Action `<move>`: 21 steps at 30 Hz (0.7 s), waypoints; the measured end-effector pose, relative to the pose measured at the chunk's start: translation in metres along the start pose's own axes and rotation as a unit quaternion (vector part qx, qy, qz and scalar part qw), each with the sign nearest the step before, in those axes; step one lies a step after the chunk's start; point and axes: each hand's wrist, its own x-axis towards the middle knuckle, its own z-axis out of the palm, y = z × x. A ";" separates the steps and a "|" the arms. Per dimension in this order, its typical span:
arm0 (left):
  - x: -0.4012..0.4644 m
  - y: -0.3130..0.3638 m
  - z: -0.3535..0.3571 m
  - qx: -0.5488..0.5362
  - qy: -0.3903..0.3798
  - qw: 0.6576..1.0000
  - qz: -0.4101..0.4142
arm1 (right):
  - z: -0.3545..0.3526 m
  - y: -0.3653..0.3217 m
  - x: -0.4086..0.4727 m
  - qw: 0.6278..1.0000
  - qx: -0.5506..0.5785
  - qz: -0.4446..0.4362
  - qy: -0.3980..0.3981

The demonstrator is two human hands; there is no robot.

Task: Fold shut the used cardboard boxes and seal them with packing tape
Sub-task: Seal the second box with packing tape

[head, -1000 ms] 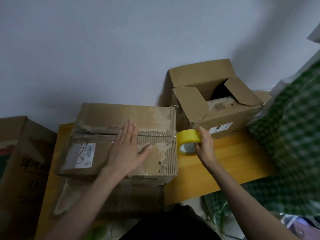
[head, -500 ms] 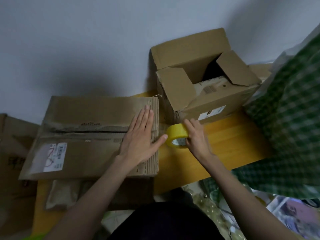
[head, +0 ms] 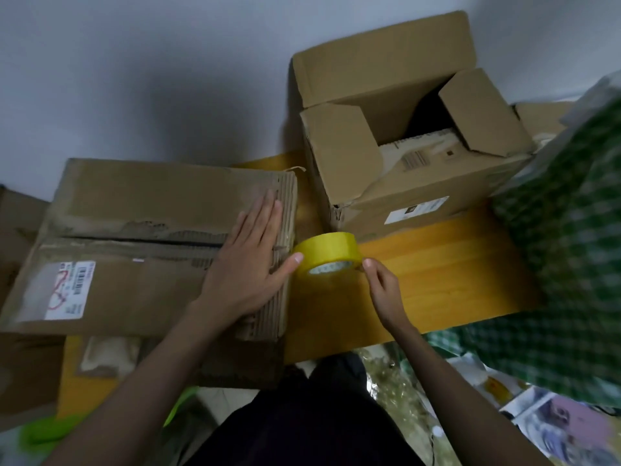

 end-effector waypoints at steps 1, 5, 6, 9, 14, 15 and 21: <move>0.000 0.000 0.000 -0.003 0.000 1.000 0.000 | 0.002 0.005 0.006 1.000 0.013 0.014 0.009; 0.000 0.000 -0.001 -0.006 -0.010 1.000 -0.005 | 0.016 0.021 0.035 0.994 0.059 0.066 0.067; -0.001 0.001 -0.001 -0.003 -0.012 1.000 -0.006 | 0.020 0.028 0.043 0.993 0.049 0.068 0.078; -0.001 0.000 -0.002 0.007 -0.011 1.000 -0.007 | 0.028 0.057 0.067 0.990 -0.052 0.073 0.108; -0.001 0.001 -0.001 0.017 -0.009 1.000 -0.007 | 0.043 0.106 0.088 0.939 -0.324 0.079 -0.078; -0.001 0.002 -0.001 0.021 -0.007 1.000 -0.007 | 0.044 0.106 0.089 0.928 -0.351 0.075 -0.097; 0.000 0.001 0.000 0.013 0.000 1.000 0.006 | 0.047 0.069 0.093 0.896 -0.413 0.064 -0.148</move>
